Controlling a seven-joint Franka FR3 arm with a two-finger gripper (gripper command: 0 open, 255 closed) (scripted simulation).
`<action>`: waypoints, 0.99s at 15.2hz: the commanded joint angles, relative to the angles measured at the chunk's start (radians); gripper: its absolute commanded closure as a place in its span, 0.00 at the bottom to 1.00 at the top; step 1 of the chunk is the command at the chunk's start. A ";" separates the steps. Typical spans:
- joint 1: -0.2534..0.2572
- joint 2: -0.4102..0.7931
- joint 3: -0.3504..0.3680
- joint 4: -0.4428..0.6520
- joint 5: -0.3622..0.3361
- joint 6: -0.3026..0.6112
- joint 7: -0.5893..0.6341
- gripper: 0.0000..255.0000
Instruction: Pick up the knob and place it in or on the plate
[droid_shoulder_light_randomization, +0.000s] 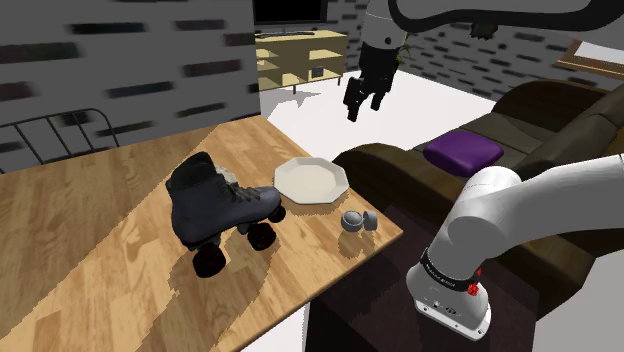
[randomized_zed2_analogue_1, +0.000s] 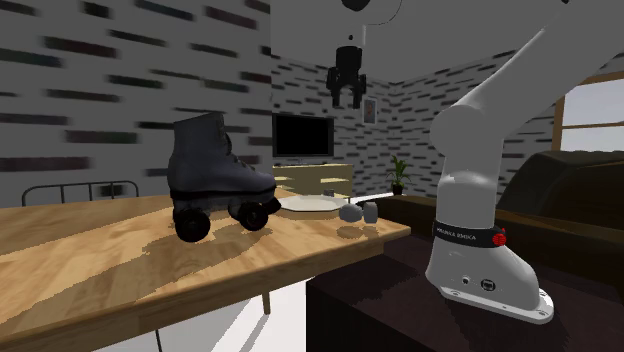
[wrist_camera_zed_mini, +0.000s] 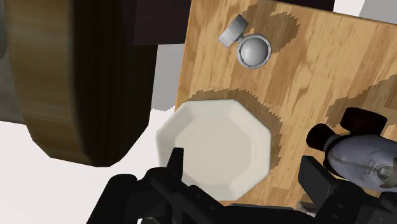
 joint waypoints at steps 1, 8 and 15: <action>0.000 0.000 0.000 0.000 0.000 0.000 0.000 0.00; 0.083 0.000 -0.041 -0.214 0.007 0.154 -0.179 0.00; 0.162 0.042 -0.084 -0.404 0.006 0.321 -0.362 0.00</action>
